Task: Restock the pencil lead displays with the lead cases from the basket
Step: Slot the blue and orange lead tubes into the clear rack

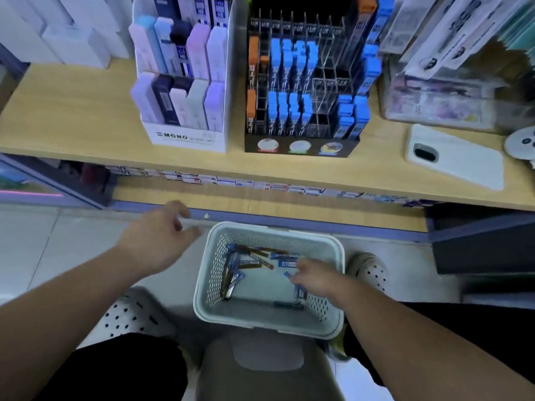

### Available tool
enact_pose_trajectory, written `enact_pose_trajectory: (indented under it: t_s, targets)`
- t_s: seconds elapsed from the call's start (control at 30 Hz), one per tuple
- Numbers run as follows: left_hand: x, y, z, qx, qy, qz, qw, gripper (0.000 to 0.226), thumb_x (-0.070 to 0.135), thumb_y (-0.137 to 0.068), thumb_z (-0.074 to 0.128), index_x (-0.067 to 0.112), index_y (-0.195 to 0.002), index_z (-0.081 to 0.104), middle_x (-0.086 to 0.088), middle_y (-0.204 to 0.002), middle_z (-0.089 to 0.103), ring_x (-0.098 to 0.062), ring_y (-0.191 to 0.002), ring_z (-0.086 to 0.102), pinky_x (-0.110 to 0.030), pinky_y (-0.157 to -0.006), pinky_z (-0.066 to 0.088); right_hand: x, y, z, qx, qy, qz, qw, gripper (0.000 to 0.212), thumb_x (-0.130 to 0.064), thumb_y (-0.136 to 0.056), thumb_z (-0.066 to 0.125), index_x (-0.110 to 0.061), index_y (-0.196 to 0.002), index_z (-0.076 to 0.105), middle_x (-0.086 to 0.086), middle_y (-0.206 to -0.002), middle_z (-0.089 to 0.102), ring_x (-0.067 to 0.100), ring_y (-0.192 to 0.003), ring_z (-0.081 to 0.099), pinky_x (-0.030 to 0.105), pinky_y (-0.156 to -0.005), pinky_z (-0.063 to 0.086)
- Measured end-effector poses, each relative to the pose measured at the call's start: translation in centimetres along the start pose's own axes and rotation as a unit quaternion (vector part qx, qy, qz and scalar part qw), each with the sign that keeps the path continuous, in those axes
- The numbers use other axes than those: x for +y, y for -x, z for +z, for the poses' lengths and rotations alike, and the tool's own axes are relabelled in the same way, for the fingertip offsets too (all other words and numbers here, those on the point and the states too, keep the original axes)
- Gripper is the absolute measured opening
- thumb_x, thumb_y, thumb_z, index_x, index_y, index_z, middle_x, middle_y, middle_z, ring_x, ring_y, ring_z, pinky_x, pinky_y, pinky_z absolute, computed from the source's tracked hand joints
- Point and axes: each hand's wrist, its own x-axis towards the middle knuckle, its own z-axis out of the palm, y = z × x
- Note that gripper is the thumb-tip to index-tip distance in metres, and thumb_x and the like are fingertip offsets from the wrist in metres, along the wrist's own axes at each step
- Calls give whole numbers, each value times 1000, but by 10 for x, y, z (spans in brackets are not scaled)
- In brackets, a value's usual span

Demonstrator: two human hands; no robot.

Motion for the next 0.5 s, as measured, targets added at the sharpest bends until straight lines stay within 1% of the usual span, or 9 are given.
enact_pose_trajectory:
  t_s: [0.07, 0.1, 0.17, 0.23, 0.3, 0.33, 0.37, 0.43, 0.5]
  targets:
    - [-18, -7, 29, -95, -8, -60, 994, 52, 54, -92, 58, 23, -133, 51, -5, -120, 66, -26, -101, 64, -35, -90, 48, 7, -18, 15, 3, -39, 49, 998, 25, -30, -101, 57, -16, -118, 46, 1, -110, 46, 19, -90, 48, 28, -64, 36]
    - [-24, -11, 42, -123, -2, -74, 990, 57, 53, -94, 57, 20, -140, 48, -7, -126, 65, -27, -106, 63, -34, -92, 48, 10, -25, 22, 14, -59, 70, 996, 20, -26, -101, 58, -12, -112, 48, 4, -107, 49, 21, -88, 49, 30, -65, 38]
    - [-33, -16, 62, -154, 71, -102, 980, 54, 46, -97, 56, 18, -142, 47, -6, -118, 69, -25, -99, 68, -37, -85, 55, 16, -39, 36, 44, -124, 106, 986, 10, -15, -98, 59, -14, -94, 50, 5, -93, 50, 19, -77, 49, 31, -64, 39]
    - [-39, -21, 78, -165, 152, -121, 967, 39, 37, -98, 56, 21, -134, 54, -4, -102, 72, -24, -84, 72, -38, -69, 60, 22, -52, 47, 76, -169, 131, 974, 19, -8, -96, 57, -24, -89, 50, -1, -91, 50, 13, -73, 48, 30, -68, 44]
    - [-45, -25, 90, -155, 169, -107, 967, 25, 30, -99, 54, 24, -124, 59, -4, -93, 73, -25, -79, 72, -39, -64, 61, 25, -65, 58, 90, -159, 150, 972, 16, -7, -98, 52, -20, -108, 55, 4, -105, 54, 19, -90, 53, 27, -84, 43]
    - [-48, -25, 95, -149, 188, -107, 965, 21, 27, -100, 54, 25, -119, 61, -4, -90, 74, -24, -76, 72, -39, -62, 61, 25, -72, 65, 100, -151, 161, 970, 30, -7, -98, 51, -11, -128, 53, 9, -120, 53, 24, -106, 53, 29, -92, 42]
    - [-50, -25, 99, -144, 217, -110, 959, 17, 24, -100, 54, 26, -115, 62, -4, -87, 74, -24, -73, 72, -39, -60, 61, 25, -78, 72, 118, -141, 176, 967, 47, -8, -97, 52, -5, -143, 43, 15, -137, 48, 29, -123, 49, 33, -102, 40]
    - [-52, -23, 103, -134, 260, -116, 949, 14, 21, -101, 53, 30, -106, 63, -3, -83, 74, -22, -68, 72, -37, -56, 60, 18, -80, 82, 163, -139, 199, 956, 64, -8, -95, 55, -4, -153, 29, 18, -154, 32, 33, -140, 35, 36, -112, 31]
    - [-53, -23, 105, -137, 273, -112, 946, 14, 21, -102, 53, 31, -103, 62, -3, -81, 74, -22, -67, 72, -36, -53, 59, 12, -85, 89, 189, -153, 215, 946, 73, -7, -94, 57, -5, -157, 20, 18, -158, 24, 35, -144, 31, 39, -117, 28]
